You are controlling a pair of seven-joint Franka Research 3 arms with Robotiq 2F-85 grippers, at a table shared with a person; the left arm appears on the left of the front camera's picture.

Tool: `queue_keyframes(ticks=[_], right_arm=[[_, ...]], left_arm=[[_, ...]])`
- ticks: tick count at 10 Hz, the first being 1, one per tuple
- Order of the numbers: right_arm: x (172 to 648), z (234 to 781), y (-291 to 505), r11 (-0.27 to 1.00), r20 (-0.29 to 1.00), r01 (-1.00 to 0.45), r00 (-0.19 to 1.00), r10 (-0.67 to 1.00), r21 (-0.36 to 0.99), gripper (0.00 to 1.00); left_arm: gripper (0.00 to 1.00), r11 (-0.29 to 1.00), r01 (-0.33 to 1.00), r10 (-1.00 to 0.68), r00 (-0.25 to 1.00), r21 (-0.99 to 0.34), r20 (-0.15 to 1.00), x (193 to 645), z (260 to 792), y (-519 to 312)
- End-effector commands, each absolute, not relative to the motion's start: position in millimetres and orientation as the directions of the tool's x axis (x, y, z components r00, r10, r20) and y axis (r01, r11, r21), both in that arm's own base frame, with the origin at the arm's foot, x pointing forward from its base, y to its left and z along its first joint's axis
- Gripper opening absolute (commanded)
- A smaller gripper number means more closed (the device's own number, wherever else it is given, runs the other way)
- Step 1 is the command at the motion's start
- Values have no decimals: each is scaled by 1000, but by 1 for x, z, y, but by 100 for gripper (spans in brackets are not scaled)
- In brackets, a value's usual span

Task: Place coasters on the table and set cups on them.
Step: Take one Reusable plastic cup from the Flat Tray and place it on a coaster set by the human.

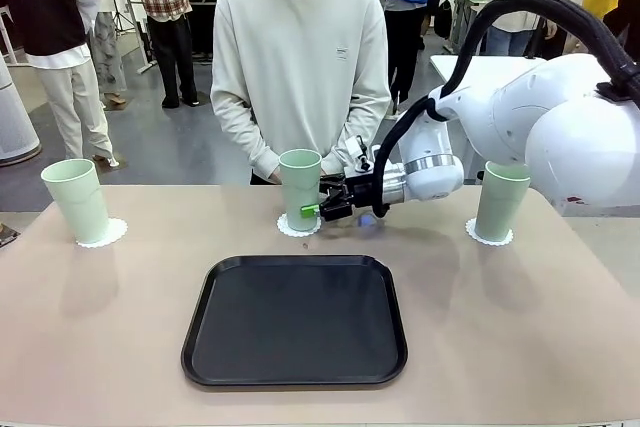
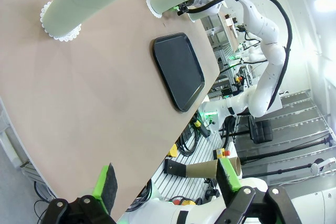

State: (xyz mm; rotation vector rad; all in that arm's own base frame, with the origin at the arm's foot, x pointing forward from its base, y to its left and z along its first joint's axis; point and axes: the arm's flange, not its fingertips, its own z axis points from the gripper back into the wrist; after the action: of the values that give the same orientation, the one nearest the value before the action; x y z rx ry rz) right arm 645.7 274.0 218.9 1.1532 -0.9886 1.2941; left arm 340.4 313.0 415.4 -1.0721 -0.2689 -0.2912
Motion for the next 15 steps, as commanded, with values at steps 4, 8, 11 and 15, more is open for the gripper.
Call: queue_keyframes(ticks=[4,8,11,15], right_arm=[[625,221,258,-68,963,-990,102,250,123,100],[606,234,240,-37,943,-991,108,313,126,100],[586,280,210,60,906,-997,70,416,49,100],[577,310,198,132,891,-991,64,450,5,100]], left_arm=[[100,448,365,-103,928,-816,359,339,417,313],[100,448,365,-103,928,-816,359,339,417,313],[100,448,365,-103,928,-816,359,339,417,313],[100,448,365,-103,928,-816,359,339,417,313]])
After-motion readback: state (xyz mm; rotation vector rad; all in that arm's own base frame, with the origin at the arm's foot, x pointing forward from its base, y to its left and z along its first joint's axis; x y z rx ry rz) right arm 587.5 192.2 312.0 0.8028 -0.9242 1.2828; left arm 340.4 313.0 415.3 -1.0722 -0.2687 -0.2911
